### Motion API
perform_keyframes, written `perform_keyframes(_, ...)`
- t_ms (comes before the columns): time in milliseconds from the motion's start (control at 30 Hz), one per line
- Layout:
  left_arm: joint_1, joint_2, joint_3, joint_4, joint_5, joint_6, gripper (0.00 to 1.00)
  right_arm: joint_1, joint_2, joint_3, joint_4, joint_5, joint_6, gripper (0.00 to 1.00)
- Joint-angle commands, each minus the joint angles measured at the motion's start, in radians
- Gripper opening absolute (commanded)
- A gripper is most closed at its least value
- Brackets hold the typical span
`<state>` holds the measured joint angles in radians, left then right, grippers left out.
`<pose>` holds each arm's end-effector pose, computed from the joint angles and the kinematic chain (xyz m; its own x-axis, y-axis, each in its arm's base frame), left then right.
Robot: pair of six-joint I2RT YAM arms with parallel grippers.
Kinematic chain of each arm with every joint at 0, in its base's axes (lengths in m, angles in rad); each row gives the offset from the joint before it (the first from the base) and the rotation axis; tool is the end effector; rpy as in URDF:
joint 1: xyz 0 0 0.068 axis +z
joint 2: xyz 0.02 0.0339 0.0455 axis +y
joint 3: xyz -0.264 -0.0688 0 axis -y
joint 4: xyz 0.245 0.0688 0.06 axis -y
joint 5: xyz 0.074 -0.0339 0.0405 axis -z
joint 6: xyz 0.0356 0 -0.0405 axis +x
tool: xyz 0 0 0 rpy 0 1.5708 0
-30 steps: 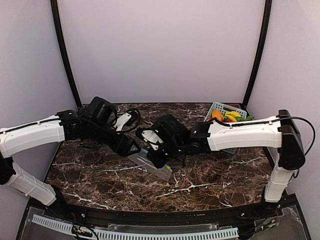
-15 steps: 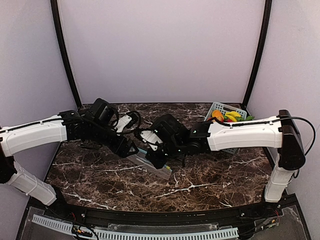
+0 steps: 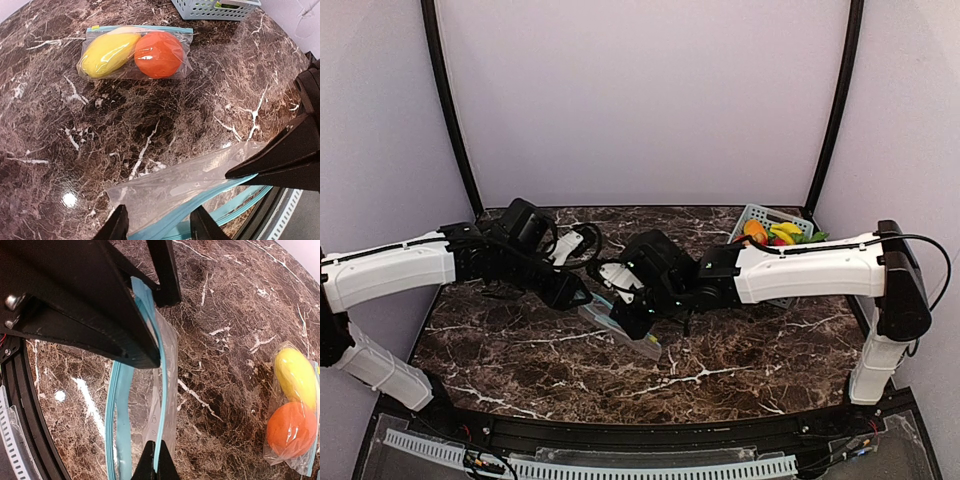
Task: Place the food in the zip-top bag and seal the zipper
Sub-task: Adjust the zipper food storage bag at the center of the board.
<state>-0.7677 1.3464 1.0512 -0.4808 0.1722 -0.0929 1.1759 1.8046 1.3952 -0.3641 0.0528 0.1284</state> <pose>0.2051 -0.2065 0.2806 -0.5734 0.4265 -0.6995 0.7221 0.6664 -0.1857 0.1588 0.3760 0.2513 -0.3827 -0.5859 -0.7143 -0.8653 0.4982 0.0550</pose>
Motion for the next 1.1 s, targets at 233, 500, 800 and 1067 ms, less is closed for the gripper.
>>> perform_keyframes(233,0.004,-0.005,-0.03,-0.037,-0.008,0.041,0.26,0.011,-0.032,0.012,-0.008,0.058,0.013,0.0)
perform_keyframes(500,0.005,-0.027,-0.042,-0.056,0.001,0.063,0.08,-0.018,-0.006,0.028,-0.044,0.16,0.089,0.0)
perform_keyframes(800,0.012,-0.008,-0.01,-0.078,-0.04,0.06,0.01,-0.035,-0.086,0.016,-0.045,0.146,0.141,0.59)
perform_keyframes(1067,0.121,0.001,0.029,-0.057,-0.039,0.058,0.01,-0.123,-0.313,-0.137,-0.112,0.178,0.315,0.89)
